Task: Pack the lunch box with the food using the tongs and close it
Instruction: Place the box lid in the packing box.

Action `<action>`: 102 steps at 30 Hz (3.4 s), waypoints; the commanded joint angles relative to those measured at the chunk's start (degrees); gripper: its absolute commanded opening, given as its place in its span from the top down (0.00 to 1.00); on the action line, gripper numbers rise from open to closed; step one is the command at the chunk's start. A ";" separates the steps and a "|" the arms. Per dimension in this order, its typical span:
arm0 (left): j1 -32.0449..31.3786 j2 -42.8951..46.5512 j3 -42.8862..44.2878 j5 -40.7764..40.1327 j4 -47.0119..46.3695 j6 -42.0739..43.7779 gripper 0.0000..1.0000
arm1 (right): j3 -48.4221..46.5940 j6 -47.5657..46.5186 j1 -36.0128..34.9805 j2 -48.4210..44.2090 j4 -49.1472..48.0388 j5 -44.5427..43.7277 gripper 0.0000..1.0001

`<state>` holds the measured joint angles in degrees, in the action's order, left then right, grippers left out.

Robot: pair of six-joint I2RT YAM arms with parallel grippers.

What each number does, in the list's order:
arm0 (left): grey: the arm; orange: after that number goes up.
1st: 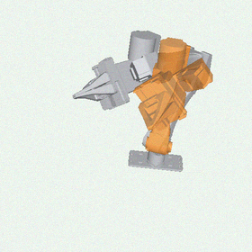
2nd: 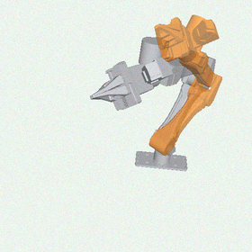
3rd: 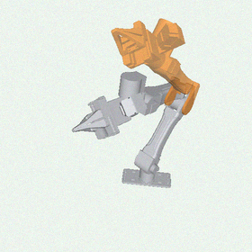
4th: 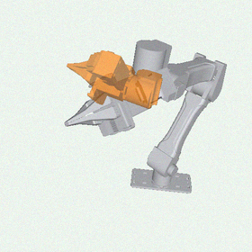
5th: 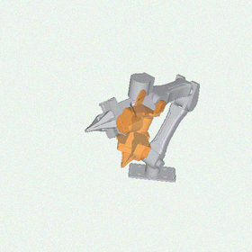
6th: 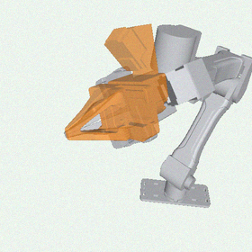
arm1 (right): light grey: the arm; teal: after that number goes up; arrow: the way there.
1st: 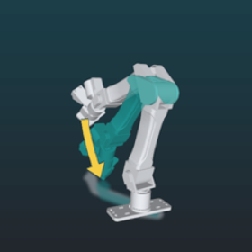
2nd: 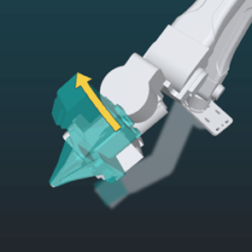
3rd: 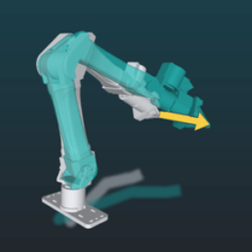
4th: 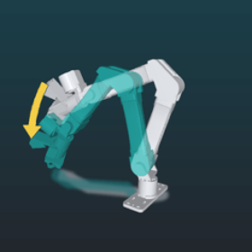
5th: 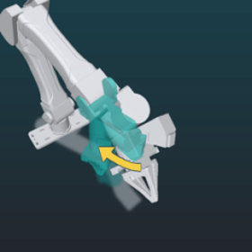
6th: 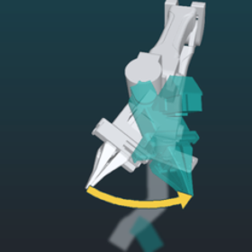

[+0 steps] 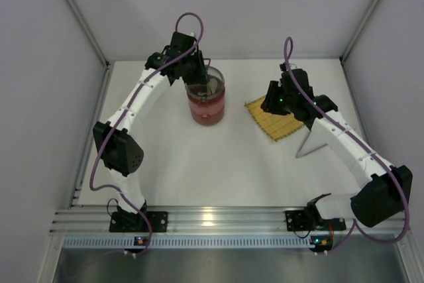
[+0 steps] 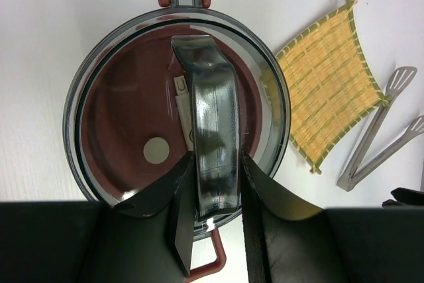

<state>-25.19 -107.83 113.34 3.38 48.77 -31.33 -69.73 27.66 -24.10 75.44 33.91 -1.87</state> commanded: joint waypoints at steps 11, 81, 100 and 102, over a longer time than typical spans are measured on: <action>0.23 -0.18 2.24 1.89 -3.77 3.47 1.00 | -0.40 0.82 0.89 -2.14 -0.25 -0.59 0.67; 0.14 1.92 -10.06 1.10 -9.84 -3.82 1.00 | -1.72 1.26 0.28 -1.09 -0.25 0.02 0.67; 0.14 1.66 -19.12 0.40 -12.74 -4.62 1.00 | -16.75 5.47 -5.42 13.59 -7.71 15.93 0.90; 0.05 1.31 -19.82 0.49 -13.09 -4.70 1.00 | -14.57 9.31 -8.50 14.12 -11.48 17.24 0.96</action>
<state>-24.95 -104.07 97.06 5.65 32.64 -36.47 -85.08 31.83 -28.42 89.01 31.00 10.09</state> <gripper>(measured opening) 0.336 0.056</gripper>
